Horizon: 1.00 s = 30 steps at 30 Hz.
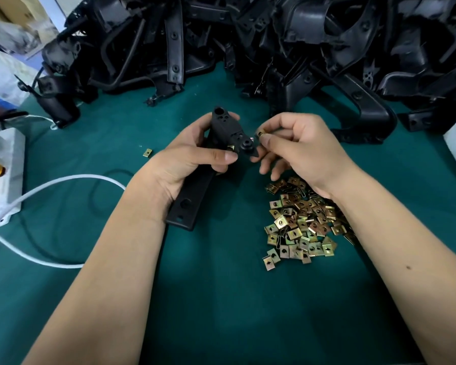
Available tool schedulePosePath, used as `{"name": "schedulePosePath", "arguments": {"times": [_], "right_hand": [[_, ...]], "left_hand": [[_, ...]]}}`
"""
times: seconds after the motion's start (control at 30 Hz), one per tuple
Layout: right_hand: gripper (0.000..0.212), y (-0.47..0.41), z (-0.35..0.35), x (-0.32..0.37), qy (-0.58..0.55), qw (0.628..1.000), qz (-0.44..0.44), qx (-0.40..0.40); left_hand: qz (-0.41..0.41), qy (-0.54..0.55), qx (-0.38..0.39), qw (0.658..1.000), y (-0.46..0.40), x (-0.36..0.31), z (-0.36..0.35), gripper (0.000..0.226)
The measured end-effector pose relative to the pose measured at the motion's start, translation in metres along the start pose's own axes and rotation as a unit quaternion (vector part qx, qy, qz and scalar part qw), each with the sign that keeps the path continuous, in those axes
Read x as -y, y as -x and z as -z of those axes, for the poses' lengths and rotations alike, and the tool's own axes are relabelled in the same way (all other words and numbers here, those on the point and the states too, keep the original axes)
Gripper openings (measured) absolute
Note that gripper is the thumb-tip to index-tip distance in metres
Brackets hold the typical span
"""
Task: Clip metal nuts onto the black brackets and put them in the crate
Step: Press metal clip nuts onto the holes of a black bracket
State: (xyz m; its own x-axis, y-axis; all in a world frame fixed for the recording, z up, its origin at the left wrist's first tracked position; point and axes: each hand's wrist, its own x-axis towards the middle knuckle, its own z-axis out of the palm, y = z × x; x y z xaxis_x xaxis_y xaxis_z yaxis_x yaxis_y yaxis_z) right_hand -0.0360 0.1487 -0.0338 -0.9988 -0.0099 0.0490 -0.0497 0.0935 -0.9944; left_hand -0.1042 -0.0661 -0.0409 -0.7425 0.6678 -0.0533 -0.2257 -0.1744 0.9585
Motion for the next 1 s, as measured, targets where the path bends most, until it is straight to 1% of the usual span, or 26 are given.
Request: {"name": "schedulePosePath", "arguments": {"times": [0.07,0.17,0.27,0.33,0.43,0.57,0.63,0.73,0.8,0.9,1.0], "right_hand": [[0.003,0.001,-0.001,-0.001,0.036,0.999,0.005,0.007],[0.005,0.002,-0.004,-0.005,0.091,0.996,0.001,0.026],[0.011,0.002,-0.005,-0.006,0.091,0.996,-0.004,0.02],[0.016,0.002,-0.005,-0.006,0.084,0.996,-0.004,0.009],[0.017,0.002,-0.005,-0.006,0.077,0.997,-0.009,0.004],[0.025,0.003,-0.008,-0.004,0.042,0.999,-0.031,0.009],[0.026,0.003,-0.01,-0.004,0.03,0.999,-0.042,0.011],[0.026,0.003,-0.011,-0.004,0.03,0.998,-0.054,0.008],[0.028,0.003,-0.011,-0.004,0.028,0.998,-0.059,0.012],[0.03,0.001,-0.009,-0.004,0.002,0.997,-0.069,0.03],[0.024,0.001,-0.006,-0.003,-0.017,0.995,-0.083,0.051]], "left_hand": [[-0.01,-0.04,-0.032,0.999,-0.002,0.001,-0.004,0.065],[-0.047,-0.122,-0.08,0.988,-0.003,0.003,-0.014,0.055],[-0.066,-0.125,-0.084,0.986,-0.004,0.003,-0.017,0.044],[-0.067,-0.136,-0.085,0.985,-0.002,0.002,-0.017,0.041],[-0.063,-0.131,-0.088,0.985,-0.001,0.002,-0.016,0.037],[-0.065,-0.119,-0.069,0.988,-0.001,0.001,-0.017,0.042],[-0.074,-0.126,-0.055,0.988,-0.002,0.002,-0.02,0.047],[-0.089,-0.139,-0.058,0.985,-0.002,0.003,-0.023,0.053],[-0.09,-0.15,-0.065,0.982,-0.003,0.004,-0.022,0.052],[-0.085,-0.181,-0.081,0.976,-0.005,0.006,-0.02,0.043],[-0.091,-0.199,-0.095,0.971,-0.006,0.007,-0.019,0.041]]}}
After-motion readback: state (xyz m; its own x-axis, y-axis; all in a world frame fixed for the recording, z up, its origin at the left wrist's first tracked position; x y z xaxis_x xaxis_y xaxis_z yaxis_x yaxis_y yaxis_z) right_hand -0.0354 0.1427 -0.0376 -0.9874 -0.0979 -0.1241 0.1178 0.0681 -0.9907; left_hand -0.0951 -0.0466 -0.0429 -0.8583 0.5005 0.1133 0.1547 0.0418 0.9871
